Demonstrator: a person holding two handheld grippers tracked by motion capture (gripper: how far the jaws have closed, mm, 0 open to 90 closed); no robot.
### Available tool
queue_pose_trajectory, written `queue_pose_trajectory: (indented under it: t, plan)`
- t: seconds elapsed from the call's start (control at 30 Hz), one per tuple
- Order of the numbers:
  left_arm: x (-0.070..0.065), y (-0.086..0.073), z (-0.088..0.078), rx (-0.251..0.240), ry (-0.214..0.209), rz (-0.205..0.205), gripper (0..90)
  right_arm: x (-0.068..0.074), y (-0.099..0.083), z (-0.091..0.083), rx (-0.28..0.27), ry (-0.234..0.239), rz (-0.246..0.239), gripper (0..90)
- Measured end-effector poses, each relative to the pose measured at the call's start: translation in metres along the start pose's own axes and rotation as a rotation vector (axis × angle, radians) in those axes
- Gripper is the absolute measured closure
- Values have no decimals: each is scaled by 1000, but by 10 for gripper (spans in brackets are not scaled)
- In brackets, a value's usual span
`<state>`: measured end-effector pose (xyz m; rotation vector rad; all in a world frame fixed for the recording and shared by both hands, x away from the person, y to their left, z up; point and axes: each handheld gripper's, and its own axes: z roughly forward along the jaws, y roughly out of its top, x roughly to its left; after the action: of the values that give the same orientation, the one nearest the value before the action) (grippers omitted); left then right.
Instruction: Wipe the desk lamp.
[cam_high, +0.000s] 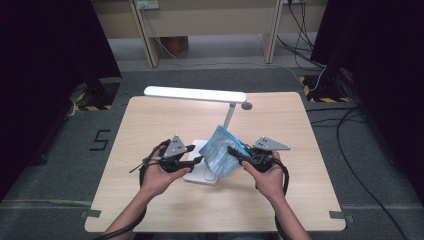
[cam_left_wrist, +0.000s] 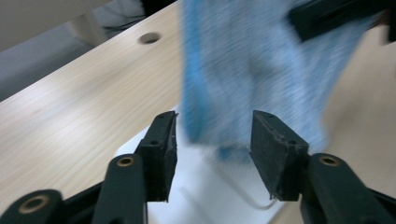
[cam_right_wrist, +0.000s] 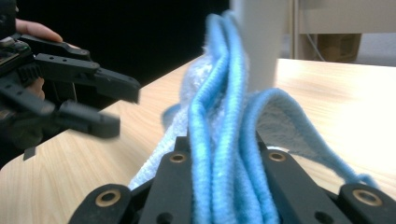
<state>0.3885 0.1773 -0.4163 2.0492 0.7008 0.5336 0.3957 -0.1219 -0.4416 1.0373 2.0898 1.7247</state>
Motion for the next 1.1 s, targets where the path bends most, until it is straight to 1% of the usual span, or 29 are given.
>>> queue_pose_trajectory:
  t: [0.07, 0.1, 0.13, 0.17, 0.2, 0.27, 0.33, 0.4, 0.43, 0.47, 0.5, 0.57, 0.63, 0.67, 0.8, 0.83, 0.87, 0.9, 0.93, 0.97, 1.03, 1.1]
  plan:
    - [6, -6, 1, 44, 33, 20, 547, -3, 1, -6, -8, -9, 3, 810]
    - [9, -12, 3, 75, 48, 20, 568, -5, 2, -10, -6, -18, 3, 810]
    - [12, -17, 6, 104, 52, 23, 583, -7, 4, -14, -13, -29, 8, 810]
    - [13, -23, 9, 126, 56, 18, 596, -10, 5, -18, -18, -41, 2, 810]
    - [15, -30, 14, 157, 54, 14, 601, -13, 5, -21, -24, -51, 9, 810]
    - [14, -39, 21, 184, 45, 1, 602, -19, 7, -29, -32, -78, 23, 811]
    - [13, -48, 28, 209, 27, 0, 602, -25, 7, -34, -37, -107, 33, 811]
    - [11, -53, 34, 230, 14, 8, 602, -32, 8, -40, -47, -142, 48, 811]
    - [10, -55, 36, 227, 13, 3, 604, -35, 9, -43, -57, -160, 57, 811]
    - [10, -58, 38, 237, 11, 8, 607, -36, 10, -45, -60, -171, 67, 811]
    - [9, -59, 39, 237, 6, 6, 611, -38, 12, -47, -73, -184, 67, 811]
    - [9, -62, 42, 239, 8, 1, 618, -36, 18, -50, -88, -182, 68, 810]
    - [9, -64, 42, 249, 6, 1, 618, -31, 26, -49, -100, -182, 33, 810]
    - [9, -65, 43, 244, 6, -9, 618, -29, 29, -48, -103, -181, 23, 809]
    - [10, -67, 43, 233, 0, -21, 619, -14, 50, -43, -135, -177, -53, 808]
    - [10, -67, 43, 232, 1, -22, 619, -9, 57, -41, -138, -177, -84, 807]
    - [10, -68, 43, 231, -1, -23, 619, -6, 61, -39, -141, -180, -96, 807]
    - [10, -68, 43, 227, 1, -25, 622, -1, 67, -37, -150, -187, -128, 807]
    - [10, -68, 43, 225, 1, -27, 622, 1, 70, -37, -155, -191, -140, 807]
    - [10, -68, 43, 222, 1, -27, 624, 6, 76, -36, -163, -197, -167, 807]
    - [10, -69, 43, 217, 0, -25, 628, 12, 83, -36, -176, -204, -201, 807]
    - [10, -69, 43, 215, -5, -25, 633, 18, 90, -35, -192, -200, -223, 806]
